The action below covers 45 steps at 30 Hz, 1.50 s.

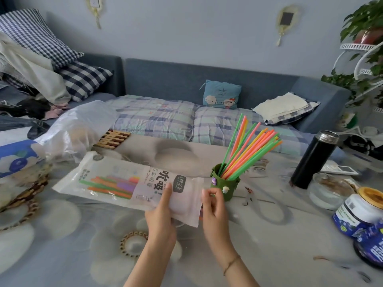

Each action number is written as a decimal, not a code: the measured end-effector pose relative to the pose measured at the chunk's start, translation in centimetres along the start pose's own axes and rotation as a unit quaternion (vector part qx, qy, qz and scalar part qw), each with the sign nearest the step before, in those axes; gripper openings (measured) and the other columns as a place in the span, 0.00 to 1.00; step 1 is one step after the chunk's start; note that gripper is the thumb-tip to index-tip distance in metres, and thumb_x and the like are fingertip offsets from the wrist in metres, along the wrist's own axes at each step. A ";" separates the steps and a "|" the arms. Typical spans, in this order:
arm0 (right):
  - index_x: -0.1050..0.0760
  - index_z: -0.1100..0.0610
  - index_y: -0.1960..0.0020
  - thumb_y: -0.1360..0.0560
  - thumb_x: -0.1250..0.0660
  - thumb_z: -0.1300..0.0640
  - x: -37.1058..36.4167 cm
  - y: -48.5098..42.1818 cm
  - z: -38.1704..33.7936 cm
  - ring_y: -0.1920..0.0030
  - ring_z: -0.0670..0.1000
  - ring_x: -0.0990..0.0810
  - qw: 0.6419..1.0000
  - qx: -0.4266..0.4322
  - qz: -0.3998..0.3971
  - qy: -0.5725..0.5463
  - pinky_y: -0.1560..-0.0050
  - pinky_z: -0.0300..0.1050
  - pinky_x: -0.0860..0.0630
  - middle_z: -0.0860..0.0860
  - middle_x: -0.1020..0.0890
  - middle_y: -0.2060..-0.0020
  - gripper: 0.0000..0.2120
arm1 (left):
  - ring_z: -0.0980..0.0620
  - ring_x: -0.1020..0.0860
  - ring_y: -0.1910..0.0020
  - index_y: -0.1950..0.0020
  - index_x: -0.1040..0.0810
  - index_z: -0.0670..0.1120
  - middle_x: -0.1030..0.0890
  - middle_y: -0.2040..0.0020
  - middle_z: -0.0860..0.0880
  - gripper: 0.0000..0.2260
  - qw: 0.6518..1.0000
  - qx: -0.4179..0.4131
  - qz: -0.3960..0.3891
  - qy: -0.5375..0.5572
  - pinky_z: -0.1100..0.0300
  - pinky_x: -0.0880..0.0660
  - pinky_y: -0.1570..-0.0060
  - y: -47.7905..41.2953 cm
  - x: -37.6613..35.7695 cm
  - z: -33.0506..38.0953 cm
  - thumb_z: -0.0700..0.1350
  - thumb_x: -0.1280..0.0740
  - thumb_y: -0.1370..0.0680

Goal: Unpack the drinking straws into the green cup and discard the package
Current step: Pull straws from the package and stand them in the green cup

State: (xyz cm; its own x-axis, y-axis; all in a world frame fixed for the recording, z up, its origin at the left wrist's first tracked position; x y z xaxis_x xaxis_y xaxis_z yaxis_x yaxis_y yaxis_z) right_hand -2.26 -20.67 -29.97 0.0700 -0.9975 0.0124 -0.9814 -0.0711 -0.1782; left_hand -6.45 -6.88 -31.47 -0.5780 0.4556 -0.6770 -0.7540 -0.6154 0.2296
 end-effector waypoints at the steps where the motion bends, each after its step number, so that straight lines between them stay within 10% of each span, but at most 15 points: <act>1: 0.29 0.52 0.56 0.22 0.40 0.52 -0.1 0.0 -0.5 0.63 0.48 0.22 0.999 -0.003 -0.020 -0.027 0.62 0.43 0.23 0.54 0.21 0.63 0.06 | 0.58 0.16 0.56 0.44 0.22 0.49 0.15 0.49 0.51 0.09 1.000 0.014 -0.003 0.007 0.64 0.21 0.65 -0.1 0.0 -0.1 0.40 0.31 0.23; 7: 0.28 0.58 0.58 0.24 0.36 0.62 1.4 -1.2 -3.4 0.67 0.40 0.22 0.996 0.050 -0.033 -0.063 0.66 0.31 0.26 0.53 0.21 0.63 0.04 | 0.44 0.20 0.42 0.34 0.25 0.45 0.19 0.38 0.43 0.20 0.993 0.099 -0.010 0.063 0.47 0.21 0.51 -0.7 0.4 -0.4 0.49 0.30 0.24; 13: 0.26 0.55 0.58 0.27 0.32 0.52 4.4 -1.8 -3.9 0.71 0.47 0.25 0.984 -0.021 0.068 -0.162 0.77 0.35 0.34 0.49 0.22 0.69 0.07 | 0.46 0.17 0.59 0.45 0.23 0.44 0.14 0.60 0.45 0.08 0.985 0.137 -0.020 0.100 0.51 0.20 0.73 -1.6 0.7 0.0 0.47 0.37 0.20; 17: 0.23 0.53 0.56 0.31 0.29 0.49 2.0 -1.0 -2.6 0.70 0.44 0.22 0.988 -0.090 0.005 -0.128 0.74 0.36 0.33 0.51 0.21 0.64 0.09 | 0.46 0.17 0.49 0.35 0.24 0.43 0.17 0.41 0.44 0.16 0.987 0.138 -0.010 0.081 0.44 0.19 0.55 -1.2 0.7 -0.8 0.45 0.33 0.22; 21: 0.22 0.53 0.59 0.27 0.33 0.60 1.4 -1.3 -3.0 0.65 0.46 0.18 0.988 -0.088 -0.031 -0.126 0.68 0.38 0.26 0.52 0.19 0.63 0.04 | 0.51 0.16 0.70 0.40 0.25 0.46 0.16 0.58 0.47 0.12 0.987 0.152 -0.030 0.048 0.53 0.21 0.71 -0.7 0.3 -1.3 0.47 0.33 0.22; 25: 0.19 0.55 0.58 0.30 0.32 0.55 2.2 -1.8 -3.8 0.54 0.53 0.18 0.982 -0.086 -0.058 -0.157 0.50 0.50 0.23 0.54 0.17 0.57 0.05 | 0.49 0.16 0.70 0.42 0.24 0.46 0.14 0.64 0.48 0.11 0.986 0.154 -0.032 0.061 0.52 0.20 0.69 -0.8 0.3 -1.1 0.48 0.34 0.22; 28: 0.19 0.56 0.57 0.27 0.37 0.54 3.6 -2.7 -4.7 0.58 0.49 0.19 0.974 -0.078 -0.046 -0.206 0.55 0.44 0.23 0.51 0.17 0.60 0.09 | 0.49 0.16 0.69 0.46 0.23 0.45 0.14 0.64 0.46 0.08 0.985 0.150 -0.039 0.077 0.54 0.20 0.71 -1.2 0.4 -0.4 0.48 0.37 0.20; 33: 0.24 0.59 0.60 0.22 0.40 0.56 6.3 -3.2 -6.0 0.78 0.43 0.34 0.975 -0.023 0.037 -0.217 0.78 0.34 0.37 0.45 0.31 0.79 0.12 | 0.43 0.24 0.34 0.29 0.28 0.43 0.22 0.33 0.42 0.22 0.987 0.126 -0.012 0.094 0.41 0.31 0.32 -2.1 1.2 -0.1 0.45 0.34 0.22; 40: 0.18 0.54 0.57 0.25 0.34 0.53 3.4 -2.2 -3.6 0.51 0.57 0.17 0.992 -0.102 -0.069 -0.024 0.55 0.52 0.23 0.55 0.15 0.56 0.08 | 0.47 0.19 0.55 0.43 0.23 0.48 0.14 0.58 0.49 0.09 0.983 0.173 -0.026 0.052 0.43 0.26 0.45 -0.6 0.3 -2.0 0.45 0.33 0.23; 45: 0.23 0.56 0.69 0.22 0.38 0.53 5.9 -3.3 -7.1 0.78 0.45 0.29 0.996 0.012 0.053 -0.072 0.76 0.36 0.34 0.48 0.26 0.80 0.17 | 0.44 0.19 0.47 0.35 0.25 0.45 0.18 0.41 0.45 0.16 0.984 0.162 -0.008 0.071 0.42 0.24 0.45 -1.2 0.9 -1.4 0.44 0.33 0.23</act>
State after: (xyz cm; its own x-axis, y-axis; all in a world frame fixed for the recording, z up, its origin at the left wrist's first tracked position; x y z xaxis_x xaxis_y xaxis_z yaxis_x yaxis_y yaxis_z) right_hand 0.16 -26.33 -22.28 -0.0069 -0.9889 -0.1484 -0.9803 0.0360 -0.1940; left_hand -5.64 -6.66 -33.31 -0.5327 0.3549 -0.7683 -0.8362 -0.3606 0.4133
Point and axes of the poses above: each hand's wrist, its own y-axis away from the middle knuckle, its own x-axis out of the back of the hand, z = x × y, the point moved 7 cm from there along -y, towards the middle knuckle
